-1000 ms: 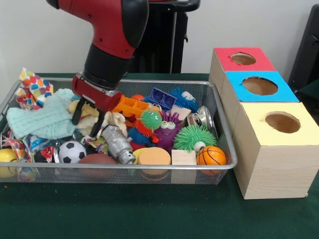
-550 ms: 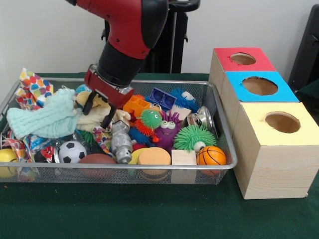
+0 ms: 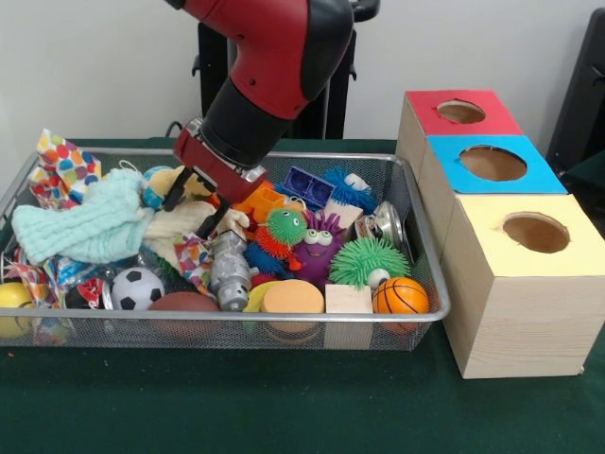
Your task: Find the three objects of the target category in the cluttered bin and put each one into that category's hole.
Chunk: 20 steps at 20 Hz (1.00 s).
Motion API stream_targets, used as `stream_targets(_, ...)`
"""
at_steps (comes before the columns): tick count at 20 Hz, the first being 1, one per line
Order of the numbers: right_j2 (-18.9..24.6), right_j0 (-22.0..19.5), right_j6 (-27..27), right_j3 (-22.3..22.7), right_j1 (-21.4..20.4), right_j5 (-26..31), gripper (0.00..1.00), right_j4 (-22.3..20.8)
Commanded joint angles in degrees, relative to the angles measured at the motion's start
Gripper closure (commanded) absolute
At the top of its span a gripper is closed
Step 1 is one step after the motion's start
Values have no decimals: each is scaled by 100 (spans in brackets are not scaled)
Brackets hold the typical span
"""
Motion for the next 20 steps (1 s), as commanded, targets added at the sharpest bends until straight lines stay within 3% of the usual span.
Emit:
stream_targets(1, 514, -393, 776, -280, 625, 2, 0, 296)
stream_targets(5, 634, -475, 644, -296, 608, -140, 0, 249)
stream_targets(9, 713, -505, 666, -282, 561, -1307, 0, 15)
stream_targets(10, 743, -516, 618, -267, 504, -1383, 0, -15)
stream_targets(20, 1064, -646, 86, -140, 94, -1194, 0, -148)
